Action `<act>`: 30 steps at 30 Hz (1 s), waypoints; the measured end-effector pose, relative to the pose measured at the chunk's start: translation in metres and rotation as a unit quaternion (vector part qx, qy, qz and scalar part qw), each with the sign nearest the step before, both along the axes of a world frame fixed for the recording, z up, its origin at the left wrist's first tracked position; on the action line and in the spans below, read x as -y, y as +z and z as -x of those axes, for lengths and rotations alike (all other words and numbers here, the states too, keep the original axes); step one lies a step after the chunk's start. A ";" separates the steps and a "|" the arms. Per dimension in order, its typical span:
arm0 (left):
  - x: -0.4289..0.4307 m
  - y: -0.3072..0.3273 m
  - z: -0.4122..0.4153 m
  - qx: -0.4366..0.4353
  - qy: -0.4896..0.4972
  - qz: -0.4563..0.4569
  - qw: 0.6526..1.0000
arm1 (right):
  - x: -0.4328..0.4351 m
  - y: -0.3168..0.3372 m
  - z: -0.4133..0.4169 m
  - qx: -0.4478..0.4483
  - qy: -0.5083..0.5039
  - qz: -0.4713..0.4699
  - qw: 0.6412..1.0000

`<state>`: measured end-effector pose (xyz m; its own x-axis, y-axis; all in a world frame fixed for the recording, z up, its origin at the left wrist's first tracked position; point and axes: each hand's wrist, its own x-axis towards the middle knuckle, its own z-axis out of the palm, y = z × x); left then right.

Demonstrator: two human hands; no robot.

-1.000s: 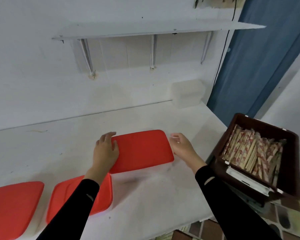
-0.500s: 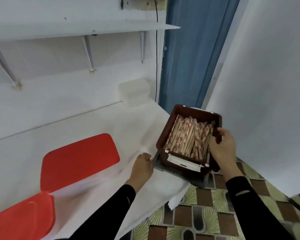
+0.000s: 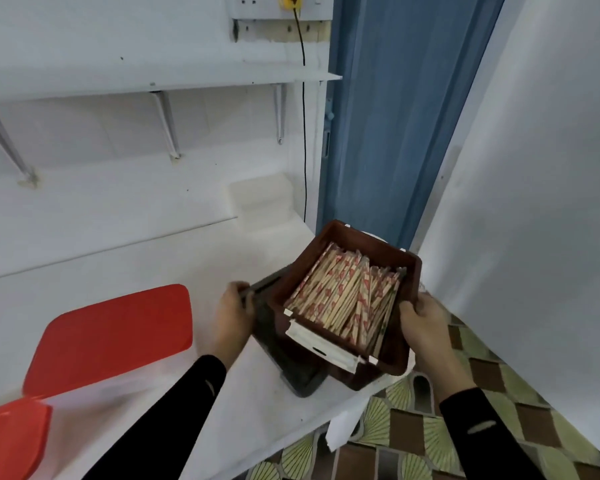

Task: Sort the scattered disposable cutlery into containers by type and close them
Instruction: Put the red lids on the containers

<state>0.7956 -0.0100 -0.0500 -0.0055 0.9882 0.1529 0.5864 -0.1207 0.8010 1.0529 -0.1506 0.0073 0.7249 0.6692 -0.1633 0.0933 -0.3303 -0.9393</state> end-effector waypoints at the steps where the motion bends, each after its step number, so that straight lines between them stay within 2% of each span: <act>1: -0.007 0.016 0.007 0.013 0.018 -0.018 1.000 | -0.004 -0.001 -0.001 -0.003 0.009 -0.007 1.000; 4: -0.025 0.063 0.033 0.038 0.071 -0.100 0.992 | -0.017 -0.003 0.001 -0.005 0.022 -0.029 0.999; 7: -0.025 0.097 0.062 0.039 0.168 -0.178 0.969 | -0.029 -0.009 0.008 -0.029 0.050 -0.037 0.998; 9: -0.019 0.111 0.082 0.068 0.231 -0.196 0.951 | -0.036 -0.014 0.014 -0.035 0.068 -0.033 0.997; 12: -0.005 0.112 0.095 0.129 0.263 -0.141 0.945 | -0.042 -0.021 0.022 -0.039 0.094 -0.024 0.994; 15: 0.012 0.095 0.079 0.168 0.202 -0.054 0.963 | -0.048 -0.026 0.025 -0.060 0.112 -0.016 0.992; 18: 0.034 0.071 0.040 0.144 0.137 -0.016 0.980 | -0.051 -0.020 0.020 -0.122 0.126 -0.019 0.984; 21: 0.048 0.056 0.002 0.106 0.119 -0.014 0.987 | -0.056 -0.013 0.009 -0.178 0.115 -0.001 0.977; 25: 0.057 0.040 -0.016 0.024 0.147 -0.034 0.988 | -0.056 -0.020 -0.005 -0.152 0.130 0.010 0.980; 27: 0.060 0.035 -0.017 0.049 0.158 -0.016 0.986 | -0.058 -0.020 -0.010 -0.142 0.145 -0.002 0.979; 30: 0.061 0.033 -0.018 0.131 0.148 0.040 0.979 | -0.067 -0.015 -0.019 -0.192 0.154 0.009 0.969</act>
